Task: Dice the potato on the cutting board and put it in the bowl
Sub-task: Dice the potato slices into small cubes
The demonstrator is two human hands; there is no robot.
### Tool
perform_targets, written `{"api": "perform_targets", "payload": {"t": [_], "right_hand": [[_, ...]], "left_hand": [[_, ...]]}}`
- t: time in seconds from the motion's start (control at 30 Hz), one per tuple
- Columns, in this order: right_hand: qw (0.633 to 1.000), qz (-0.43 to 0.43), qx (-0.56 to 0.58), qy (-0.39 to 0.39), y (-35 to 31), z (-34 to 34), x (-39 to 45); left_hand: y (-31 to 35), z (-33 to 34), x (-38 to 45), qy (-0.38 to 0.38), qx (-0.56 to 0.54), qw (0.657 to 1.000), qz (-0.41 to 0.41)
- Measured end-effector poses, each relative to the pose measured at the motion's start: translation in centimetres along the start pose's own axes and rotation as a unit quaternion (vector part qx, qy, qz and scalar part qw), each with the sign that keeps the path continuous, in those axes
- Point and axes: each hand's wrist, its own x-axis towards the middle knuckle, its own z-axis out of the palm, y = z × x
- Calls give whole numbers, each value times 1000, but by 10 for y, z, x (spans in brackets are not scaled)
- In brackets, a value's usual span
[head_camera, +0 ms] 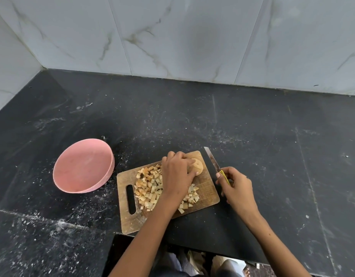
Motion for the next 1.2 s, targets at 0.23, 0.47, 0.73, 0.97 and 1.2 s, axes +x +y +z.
{"api": "perform_targets", "payload": {"t": [0.23,0.47,0.73,0.97,1.2], "right_hand": [[992,-28,-115,-36,0,5,4],[983,-23,-167,-72,-3,6,3],[981,-15,-172,-88,-7,2,-1],[984,-21,-150,-95,-7,6,-7],[986,-1,-152,-76,-2,-6,-19]], "left_hand": [[-1,6,2,-26,37,997,57],[4,5,-5,-15,13,999,51],[-34,-41,-24,17,24,997,-67],[-42,-55,-34,-12,-216,968,-131],[13,-14,-16,-87,-212,972,-58]]}}
